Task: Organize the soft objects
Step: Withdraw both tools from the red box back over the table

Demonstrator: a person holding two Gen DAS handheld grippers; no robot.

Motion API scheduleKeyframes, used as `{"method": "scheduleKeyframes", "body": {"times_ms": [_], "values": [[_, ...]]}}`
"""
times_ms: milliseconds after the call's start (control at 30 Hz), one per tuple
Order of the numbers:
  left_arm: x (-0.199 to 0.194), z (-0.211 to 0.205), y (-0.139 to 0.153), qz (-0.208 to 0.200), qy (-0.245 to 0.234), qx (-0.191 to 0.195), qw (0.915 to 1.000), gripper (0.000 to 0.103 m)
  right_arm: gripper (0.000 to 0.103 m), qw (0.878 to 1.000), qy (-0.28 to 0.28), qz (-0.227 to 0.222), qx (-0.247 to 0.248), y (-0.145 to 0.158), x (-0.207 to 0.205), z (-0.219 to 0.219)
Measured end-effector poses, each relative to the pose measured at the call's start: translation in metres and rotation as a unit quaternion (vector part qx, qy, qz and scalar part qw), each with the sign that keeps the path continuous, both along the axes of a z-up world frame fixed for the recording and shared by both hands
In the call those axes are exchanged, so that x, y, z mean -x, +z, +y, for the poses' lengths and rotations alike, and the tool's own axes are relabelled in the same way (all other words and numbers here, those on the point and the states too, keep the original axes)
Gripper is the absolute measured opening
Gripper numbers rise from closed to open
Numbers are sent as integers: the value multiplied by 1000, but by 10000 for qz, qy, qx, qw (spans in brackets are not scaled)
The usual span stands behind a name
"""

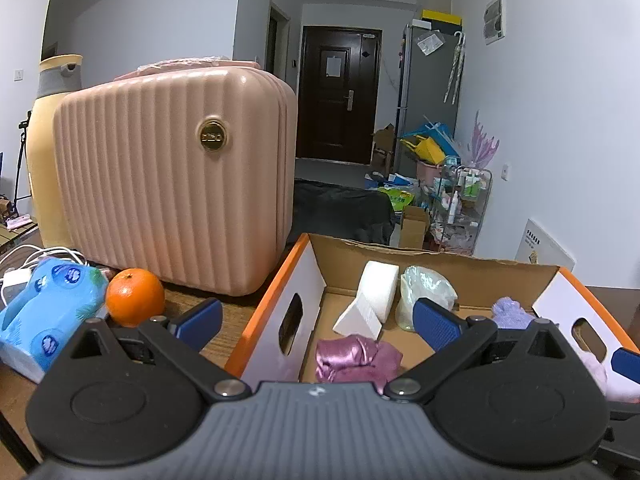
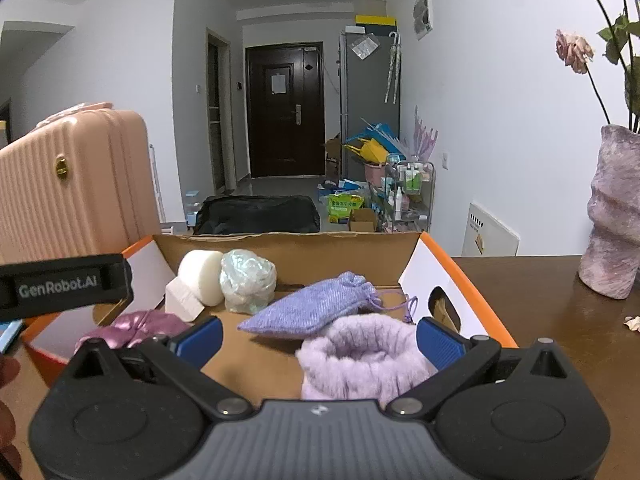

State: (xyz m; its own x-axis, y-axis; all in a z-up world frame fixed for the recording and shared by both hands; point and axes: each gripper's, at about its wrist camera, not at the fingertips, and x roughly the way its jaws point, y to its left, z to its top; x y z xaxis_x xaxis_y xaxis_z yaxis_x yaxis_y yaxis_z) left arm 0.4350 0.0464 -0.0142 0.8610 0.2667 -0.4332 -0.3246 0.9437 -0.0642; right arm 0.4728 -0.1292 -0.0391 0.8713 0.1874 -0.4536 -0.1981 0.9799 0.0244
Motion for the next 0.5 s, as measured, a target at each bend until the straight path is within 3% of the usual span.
{"method": "scheduleKeyframes", "body": {"times_ms": [500], "values": [[64, -1, 11, -136, -150, -72, 9998, 103, 103, 9995, 206, -220, -62, 5, 67, -19]]}}
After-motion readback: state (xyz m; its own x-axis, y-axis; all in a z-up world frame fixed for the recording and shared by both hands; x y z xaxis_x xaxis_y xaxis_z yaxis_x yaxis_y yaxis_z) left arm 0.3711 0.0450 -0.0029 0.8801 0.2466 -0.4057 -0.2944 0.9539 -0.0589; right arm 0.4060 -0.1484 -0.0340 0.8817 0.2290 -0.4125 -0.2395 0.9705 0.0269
